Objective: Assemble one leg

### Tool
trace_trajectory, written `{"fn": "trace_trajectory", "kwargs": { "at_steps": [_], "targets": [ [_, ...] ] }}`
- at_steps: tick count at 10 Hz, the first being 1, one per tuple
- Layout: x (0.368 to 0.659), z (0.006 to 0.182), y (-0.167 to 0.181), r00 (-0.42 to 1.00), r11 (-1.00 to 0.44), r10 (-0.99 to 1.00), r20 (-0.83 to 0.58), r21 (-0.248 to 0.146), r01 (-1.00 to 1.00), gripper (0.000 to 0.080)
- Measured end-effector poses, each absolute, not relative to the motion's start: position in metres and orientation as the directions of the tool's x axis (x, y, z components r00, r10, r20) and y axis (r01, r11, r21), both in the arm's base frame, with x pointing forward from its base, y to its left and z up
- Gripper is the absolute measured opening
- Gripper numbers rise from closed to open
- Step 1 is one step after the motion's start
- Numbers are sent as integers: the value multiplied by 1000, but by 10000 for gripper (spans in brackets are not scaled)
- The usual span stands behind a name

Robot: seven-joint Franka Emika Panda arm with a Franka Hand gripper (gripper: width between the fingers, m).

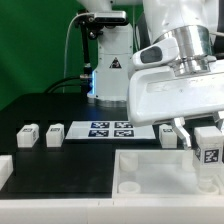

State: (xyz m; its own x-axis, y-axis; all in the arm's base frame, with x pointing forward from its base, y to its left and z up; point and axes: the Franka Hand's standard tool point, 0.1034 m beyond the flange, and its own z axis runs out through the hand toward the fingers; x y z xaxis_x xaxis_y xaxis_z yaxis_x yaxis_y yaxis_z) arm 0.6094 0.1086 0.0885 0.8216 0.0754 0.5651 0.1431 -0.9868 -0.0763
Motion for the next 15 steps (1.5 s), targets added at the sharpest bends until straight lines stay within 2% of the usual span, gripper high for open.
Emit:
{"fn": "trace_trajectory", "kwargs": {
  "at_steps": [5, 13, 14, 15],
  "targets": [
    [618, 83, 113, 819, -986, 73, 569, -82, 144, 290],
    [612, 71, 113, 831, -987, 69, 552, -83, 137, 290],
    [612, 71, 113, 831, -987, 69, 552, -83, 137, 371],
    [612, 71, 113, 831, -987, 69, 552, -83, 137, 517]
  ]
}}
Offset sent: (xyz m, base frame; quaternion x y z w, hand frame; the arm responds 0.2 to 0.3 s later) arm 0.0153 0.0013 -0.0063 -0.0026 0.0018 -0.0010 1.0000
